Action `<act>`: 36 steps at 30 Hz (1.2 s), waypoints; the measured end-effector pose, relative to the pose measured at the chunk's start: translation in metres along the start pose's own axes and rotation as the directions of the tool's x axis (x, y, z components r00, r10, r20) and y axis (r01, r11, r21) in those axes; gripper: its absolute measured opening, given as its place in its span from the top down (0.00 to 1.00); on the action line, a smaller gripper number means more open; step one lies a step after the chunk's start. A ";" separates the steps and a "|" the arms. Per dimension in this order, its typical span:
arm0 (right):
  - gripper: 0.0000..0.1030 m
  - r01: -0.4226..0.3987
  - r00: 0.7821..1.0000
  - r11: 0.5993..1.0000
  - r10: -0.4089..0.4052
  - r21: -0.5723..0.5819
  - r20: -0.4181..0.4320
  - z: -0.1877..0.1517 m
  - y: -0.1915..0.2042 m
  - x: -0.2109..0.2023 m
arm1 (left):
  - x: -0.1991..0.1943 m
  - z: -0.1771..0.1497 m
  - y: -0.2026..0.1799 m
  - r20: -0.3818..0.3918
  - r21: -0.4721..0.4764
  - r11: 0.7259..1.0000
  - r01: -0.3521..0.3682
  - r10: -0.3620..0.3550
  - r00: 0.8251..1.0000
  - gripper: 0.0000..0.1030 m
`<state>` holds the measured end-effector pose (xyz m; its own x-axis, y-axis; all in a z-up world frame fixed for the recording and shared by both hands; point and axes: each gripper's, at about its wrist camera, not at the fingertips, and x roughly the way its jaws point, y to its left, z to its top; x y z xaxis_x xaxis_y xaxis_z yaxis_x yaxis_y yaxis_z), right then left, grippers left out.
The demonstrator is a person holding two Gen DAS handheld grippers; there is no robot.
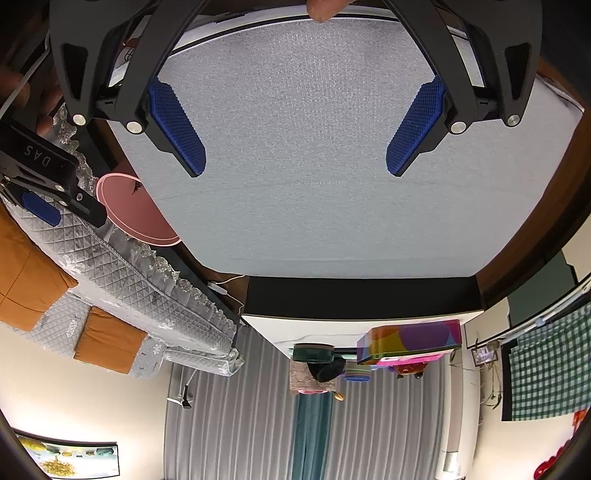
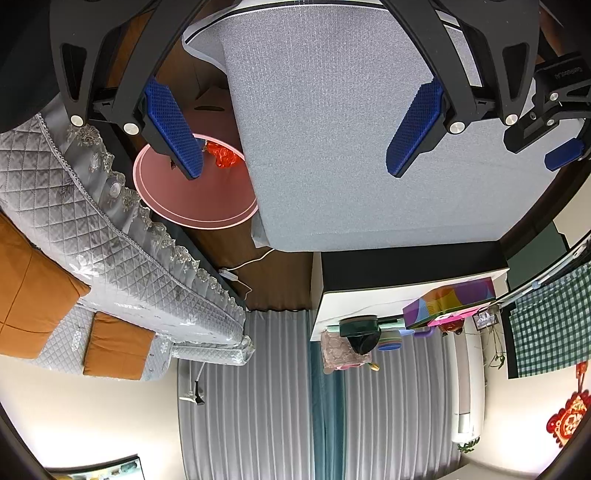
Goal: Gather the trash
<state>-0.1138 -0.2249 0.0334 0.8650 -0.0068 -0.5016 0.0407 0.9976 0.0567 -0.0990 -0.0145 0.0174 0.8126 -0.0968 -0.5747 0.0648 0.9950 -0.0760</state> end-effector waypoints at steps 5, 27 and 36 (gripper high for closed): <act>0.05 0.001 1.000 1.000 -0.001 0.000 0.001 0.000 0.001 0.000 | 0.000 0.000 0.001 -0.001 -0.001 1.000 0.000 0.000 1.000 0.08; 0.05 0.002 1.000 1.000 -0.002 -0.001 0.001 0.000 0.000 0.001 | 0.001 -0.001 0.000 0.002 -0.001 1.000 -0.002 0.002 1.000 0.08; 0.05 0.000 1.000 1.000 0.000 -0.001 0.001 0.000 0.000 0.001 | 0.000 -0.001 0.001 0.010 -0.002 1.000 -0.004 0.004 1.000 0.08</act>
<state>-0.1125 -0.2250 0.0331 0.8656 -0.0073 -0.5006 0.0407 0.9976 0.0558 -0.0996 -0.0139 0.0164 0.8186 -0.0925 -0.5669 0.0603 0.9953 -0.0754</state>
